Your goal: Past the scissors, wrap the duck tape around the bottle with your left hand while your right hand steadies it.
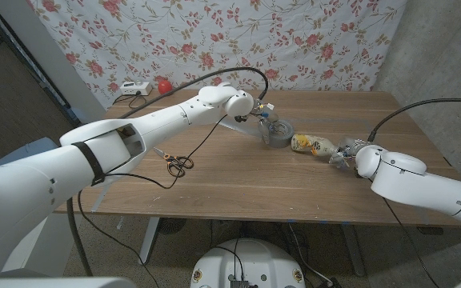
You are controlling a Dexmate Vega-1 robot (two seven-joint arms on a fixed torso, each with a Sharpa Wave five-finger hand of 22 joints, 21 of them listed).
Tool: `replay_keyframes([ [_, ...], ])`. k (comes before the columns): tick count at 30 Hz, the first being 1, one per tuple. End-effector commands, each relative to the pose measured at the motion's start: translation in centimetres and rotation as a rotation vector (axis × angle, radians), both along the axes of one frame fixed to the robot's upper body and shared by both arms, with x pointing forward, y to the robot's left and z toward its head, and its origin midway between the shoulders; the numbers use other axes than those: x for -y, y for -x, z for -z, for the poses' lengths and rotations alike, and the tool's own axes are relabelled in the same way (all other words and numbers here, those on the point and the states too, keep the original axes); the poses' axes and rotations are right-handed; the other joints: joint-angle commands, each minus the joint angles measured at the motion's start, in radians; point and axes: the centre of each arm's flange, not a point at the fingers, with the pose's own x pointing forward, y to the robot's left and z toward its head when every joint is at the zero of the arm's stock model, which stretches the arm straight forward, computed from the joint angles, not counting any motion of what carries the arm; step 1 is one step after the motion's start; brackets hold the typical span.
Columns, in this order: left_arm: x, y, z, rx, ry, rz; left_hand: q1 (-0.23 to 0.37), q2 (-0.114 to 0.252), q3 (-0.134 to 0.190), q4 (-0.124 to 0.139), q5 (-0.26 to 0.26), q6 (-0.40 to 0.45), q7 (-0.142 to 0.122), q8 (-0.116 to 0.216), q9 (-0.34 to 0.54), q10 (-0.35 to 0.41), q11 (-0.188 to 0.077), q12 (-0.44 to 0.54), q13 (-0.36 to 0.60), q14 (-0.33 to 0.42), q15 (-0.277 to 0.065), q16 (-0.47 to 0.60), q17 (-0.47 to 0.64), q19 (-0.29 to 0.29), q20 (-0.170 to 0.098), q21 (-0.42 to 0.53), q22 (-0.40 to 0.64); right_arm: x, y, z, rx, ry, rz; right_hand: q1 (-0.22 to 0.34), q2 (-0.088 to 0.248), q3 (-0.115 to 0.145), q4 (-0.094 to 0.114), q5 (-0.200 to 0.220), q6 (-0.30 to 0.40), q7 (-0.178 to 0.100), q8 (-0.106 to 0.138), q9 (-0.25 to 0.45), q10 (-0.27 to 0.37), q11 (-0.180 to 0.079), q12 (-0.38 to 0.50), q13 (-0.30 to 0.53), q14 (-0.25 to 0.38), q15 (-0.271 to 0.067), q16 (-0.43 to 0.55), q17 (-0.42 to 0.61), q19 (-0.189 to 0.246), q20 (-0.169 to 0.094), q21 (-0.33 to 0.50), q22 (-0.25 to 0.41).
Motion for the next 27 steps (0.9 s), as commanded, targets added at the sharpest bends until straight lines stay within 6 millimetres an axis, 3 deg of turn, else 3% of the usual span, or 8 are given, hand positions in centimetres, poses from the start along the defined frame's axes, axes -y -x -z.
replay_keyframes([
  [1, 0.2, 0.3, -0.3, 0.005, 0.001, 0.011, -0.004, -0.002, -0.002, 0.000, 0.002, 0.002, -0.005, -0.003, 0.002, 0.008, 0.000, 0.000, 0.006, -0.003, -0.029, 0.002, 0.004, 0.001, 0.005, -0.005, 0.004, 0.6, 0.2, 0.0, -0.137, 0.064, 0.068, -0.055, -0.067, -0.050, 0.014, 0.029, -0.164, -0.061, -0.042, -0.006, -0.205, 0.014, -0.103, -0.029, -0.089, -0.068, -0.068, -0.019, -0.034, 0.023, -0.003, -0.006],
  [4, 0.2, 0.4, -0.3, 0.004, 0.003, 0.011, -0.005, -0.001, -0.003, 0.001, 0.002, 0.003, -0.006, -0.003, 0.002, 0.008, 0.000, -0.001, 0.006, -0.002, -0.028, 0.002, 0.004, 0.001, 0.003, -0.006, 0.004, 0.8, 0.5, -0.4, -0.152, 0.071, 0.065, -0.089, -0.103, -0.094, 0.025, 0.052, -0.370, -0.038, -0.040, -0.009, -0.339, 0.011, -0.174, -0.037, -0.164, -0.055, -0.122, -0.036, -0.076, 0.024, -0.017, -0.009],
  [8, 0.1, 0.4, -0.2, 0.005, 0.005, 0.010, -0.006, -0.001, -0.004, 0.001, 0.002, 0.002, -0.004, -0.004, 0.002, 0.008, 0.002, -0.002, 0.007, -0.002, -0.027, 0.001, 0.004, 0.001, 0.005, -0.007, 0.004, 0.9, 0.8, -0.8, -0.168, 0.082, 0.061, -0.127, -0.138, -0.148, 0.041, 0.076, -0.534, -0.023, -0.027, -0.011, -0.504, 0.020, -0.274, -0.049, -0.283, -0.024, -0.189, -0.059, -0.128, 0.033, -0.037, -0.010],
  [13, 0.0, 0.4, -0.2, 0.005, 0.005, 0.008, -0.006, 0.001, -0.005, 0.002, 0.003, 0.000, -0.002, -0.005, 0.002, 0.007, 0.007, -0.003, 0.007, -0.002, -0.026, -0.001, 0.004, 0.001, 0.006, -0.009, 0.004, 0.8, 0.9, -1.3, -0.194, 0.084, 0.065, -0.154, -0.168, -0.197, 0.053, 0.096, -0.621, 0.007, -0.024, -0.010, -0.603, 0.088, -0.351, -0.066, -0.371, 0.021, -0.237, -0.094, -0.153, 0.048, -0.051, -0.011],
  [15, 0.0, 0.4, -0.2, 0.007, 0.004, 0.007, -0.006, 0.001, -0.005, 0.001, 0.003, 0.002, -0.003, -0.005, 0.002, 0.008, 0.005, -0.003, 0.007, -0.001, -0.028, -0.001, 0.004, 0.002, 0.005, -0.009, 0.004, 0.7, 0.9, -1.5, -0.199, 0.089, 0.079, -0.158, -0.174, -0.212, 0.056, 0.106, -0.662, 0.023, -0.026, -0.010, -0.637, 0.093, -0.378, -0.073, -0.414, 0.035, -0.256, -0.107, -0.167, 0.058, -0.058, -0.011],
  [20, -0.1, 0.3, 0.0, 0.004, 0.005, 0.003, -0.006, 0.000, -0.007, 0.001, 0.004, 0.004, -0.004, -0.004, 0.002, 0.009, 0.003, -0.004, 0.008, 0.001, -0.028, -0.002, 0.004, 0.003, 0.005, -0.011, 0.004, 0.5, 1.3, -2.2, -0.128, 0.075, 0.141, -0.183, -0.174, -0.255, 0.075, 0.132, -0.791, 0.109, -0.033, -0.013, -0.723, 0.151, -0.444, -0.093, -0.490, 0.098, -0.272, -0.140, -0.187, 0.074, -0.070, -0.011],
  [25, -0.4, 0.2, 0.0, 0.006, 0.006, 0.001, -0.006, 0.000, -0.008, 0.001, 0.004, 0.002, -0.004, -0.005, 0.002, 0.008, 0.003, -0.005, 0.008, 0.002, -0.029, -0.003, 0.004, 0.003, 0.004, -0.012, 0.004, -0.7, 1.0, -3.0, -0.047, 0.062, 0.111, -0.200, -0.166, -0.267, 0.087, 0.139, -0.805, 0.139, -0.024, -0.012, -0.735, 0.183, -0.455, -0.098, -0.518, 0.130, -0.275, -0.149, -0.201, 0.099, -0.077, -0.010],
  [27, -0.5, 0.2, 0.0, 0.005, 0.009, 0.000, -0.005, 0.001, -0.009, 0.001, 0.004, 0.003, -0.004, -0.005, 0.002, 0.008, 0.002, -0.005, 0.008, 0.002, -0.030, -0.003, 0.004, 0.003, 0.003, -0.012, 0.004, -1.3, 0.8, -3.4, -0.030, 0.077, 0.101, -0.218, -0.165, -0.284, 0.099, 0.144, -0.830, 0.159, -0.024, -0.012, -0.767, 0.222, -0.471, -0.103, -0.555, 0.149, -0.279, -0.160, -0.214, 0.110, -0.084, -0.010],
])
